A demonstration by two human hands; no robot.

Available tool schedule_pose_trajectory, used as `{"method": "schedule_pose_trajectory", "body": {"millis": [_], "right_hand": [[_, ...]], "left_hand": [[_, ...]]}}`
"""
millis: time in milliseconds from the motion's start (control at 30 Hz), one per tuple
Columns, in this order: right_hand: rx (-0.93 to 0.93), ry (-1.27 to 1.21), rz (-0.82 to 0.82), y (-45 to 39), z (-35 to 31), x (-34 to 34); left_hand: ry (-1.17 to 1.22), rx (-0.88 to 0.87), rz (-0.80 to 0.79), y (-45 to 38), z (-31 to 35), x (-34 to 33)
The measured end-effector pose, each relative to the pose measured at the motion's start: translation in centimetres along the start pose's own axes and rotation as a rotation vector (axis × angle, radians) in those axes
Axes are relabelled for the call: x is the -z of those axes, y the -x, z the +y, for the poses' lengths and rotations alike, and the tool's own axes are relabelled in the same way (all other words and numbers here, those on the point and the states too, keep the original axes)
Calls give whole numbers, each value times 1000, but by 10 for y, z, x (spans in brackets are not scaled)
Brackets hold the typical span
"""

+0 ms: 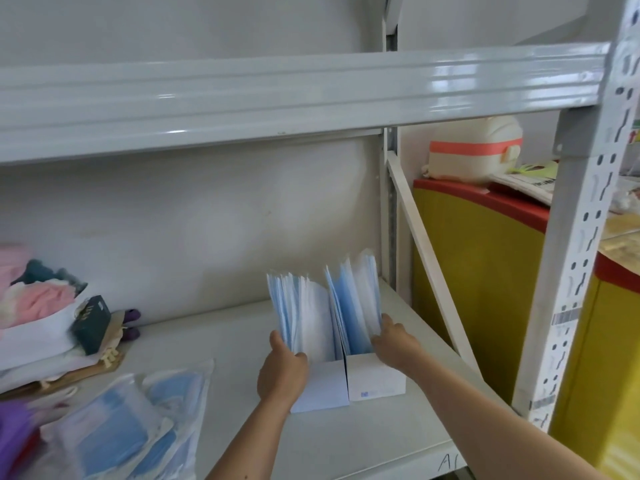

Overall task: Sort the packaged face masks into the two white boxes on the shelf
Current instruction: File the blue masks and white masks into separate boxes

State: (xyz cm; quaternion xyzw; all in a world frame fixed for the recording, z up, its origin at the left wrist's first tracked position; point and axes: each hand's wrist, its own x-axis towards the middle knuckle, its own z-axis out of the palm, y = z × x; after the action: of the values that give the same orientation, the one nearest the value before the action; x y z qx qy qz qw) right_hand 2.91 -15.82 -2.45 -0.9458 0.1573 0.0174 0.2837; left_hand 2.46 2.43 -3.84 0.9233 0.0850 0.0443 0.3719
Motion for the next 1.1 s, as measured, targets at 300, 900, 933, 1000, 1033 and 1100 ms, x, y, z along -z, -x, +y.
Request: {"method": "schedule_pose_trajectory", "body": {"millis": [300, 900, 933, 1000, 1033, 1100], "right_hand": [[64, 5, -40, 23, -22, -22], [434, 10, 187, 29, -71, -42], [427, -18, 190, 27, -70, -43], [432, -38, 179, 23, -71, -42], [445, -37, 175, 22, -72, -41], [473, -57, 181, 22, -73, -38]], "left_hand": [[6, 81, 63, 12, -24, 28], [211, 52, 190, -23, 2, 35], [199, 52, 178, -24, 1, 35], [182, 45, 159, -27, 1, 37], [180, 41, 152, -27, 0, 38], [189, 29, 138, -25, -2, 39]]}}
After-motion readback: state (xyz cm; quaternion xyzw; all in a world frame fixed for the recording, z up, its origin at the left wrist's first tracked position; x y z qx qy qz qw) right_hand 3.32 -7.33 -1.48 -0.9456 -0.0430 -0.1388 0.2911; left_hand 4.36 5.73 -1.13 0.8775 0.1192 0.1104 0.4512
